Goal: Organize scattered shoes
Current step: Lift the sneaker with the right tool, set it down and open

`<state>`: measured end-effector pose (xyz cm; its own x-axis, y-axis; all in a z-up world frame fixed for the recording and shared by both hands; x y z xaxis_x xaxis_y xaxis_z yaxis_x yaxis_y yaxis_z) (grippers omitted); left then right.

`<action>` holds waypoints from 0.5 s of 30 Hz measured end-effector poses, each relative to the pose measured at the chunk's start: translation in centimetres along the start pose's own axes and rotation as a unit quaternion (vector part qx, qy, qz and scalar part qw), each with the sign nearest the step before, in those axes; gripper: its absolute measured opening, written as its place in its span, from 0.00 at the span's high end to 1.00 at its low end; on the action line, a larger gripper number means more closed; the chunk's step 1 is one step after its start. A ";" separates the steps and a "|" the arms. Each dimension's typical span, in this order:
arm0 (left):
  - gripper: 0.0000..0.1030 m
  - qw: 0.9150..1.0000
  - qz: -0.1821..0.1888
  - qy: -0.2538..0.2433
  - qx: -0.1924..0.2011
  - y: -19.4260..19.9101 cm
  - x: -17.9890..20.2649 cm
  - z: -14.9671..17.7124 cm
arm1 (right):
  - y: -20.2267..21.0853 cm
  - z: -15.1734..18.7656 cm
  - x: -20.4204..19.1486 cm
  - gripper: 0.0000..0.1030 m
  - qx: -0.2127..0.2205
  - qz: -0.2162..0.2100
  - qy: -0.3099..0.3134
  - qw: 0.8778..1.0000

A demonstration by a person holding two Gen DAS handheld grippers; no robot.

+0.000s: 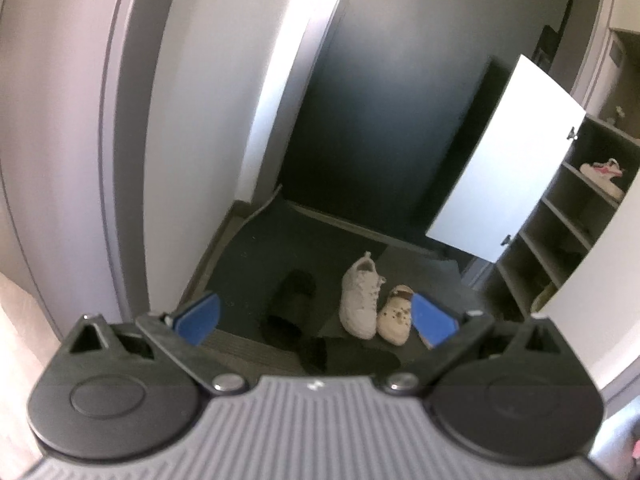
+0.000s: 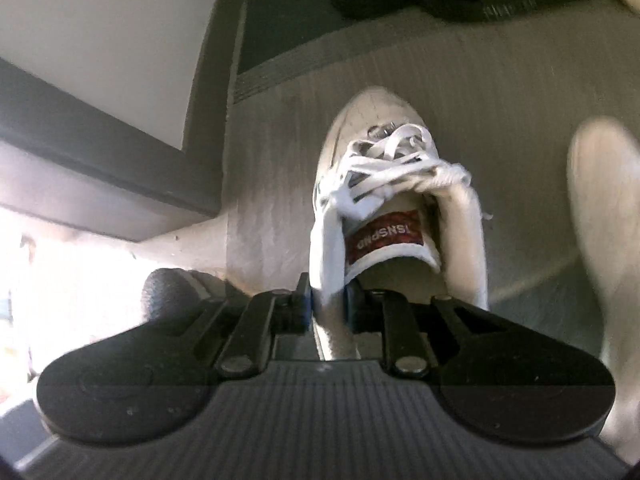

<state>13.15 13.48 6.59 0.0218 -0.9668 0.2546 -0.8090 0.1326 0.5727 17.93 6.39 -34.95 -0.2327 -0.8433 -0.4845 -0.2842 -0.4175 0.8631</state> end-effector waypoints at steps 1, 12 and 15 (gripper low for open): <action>0.00 1.000 0.001 -0.001 -0.003 -0.1 0.1 0.1 | -0.7 0.9 -0.1 0.81 -0.008 -0.002 0.000 1.000; 0.00 1.000 -0.018 -0.016 -0.015 -1.6 0.4 0.2 | -3.9 4.3 -1.8 0.77 -0.029 -0.014 0.099 0.995; 0.00 0.999 -0.021 -0.017 -0.017 -1.9 0.7 0.2 | -3.7 3.8 -1.1 0.74 -0.038 -0.034 0.089 0.995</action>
<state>14.63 12.47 5.53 0.0353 -0.9785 0.2030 -0.7870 0.0980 0.6091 15.72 10.15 -38.14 -0.0458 -0.8555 -0.5157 -0.2206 -0.4949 0.8405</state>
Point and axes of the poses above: each gripper's, at about its wrist camera, not at the fingertips, and y roughly against the way its jaws point, x to its right, z to its underside, the point moved 4 cm from there along -y, roughly the way its jaws point, and after that the axes turned 4 degrees about -y, right-handed, at the moved point
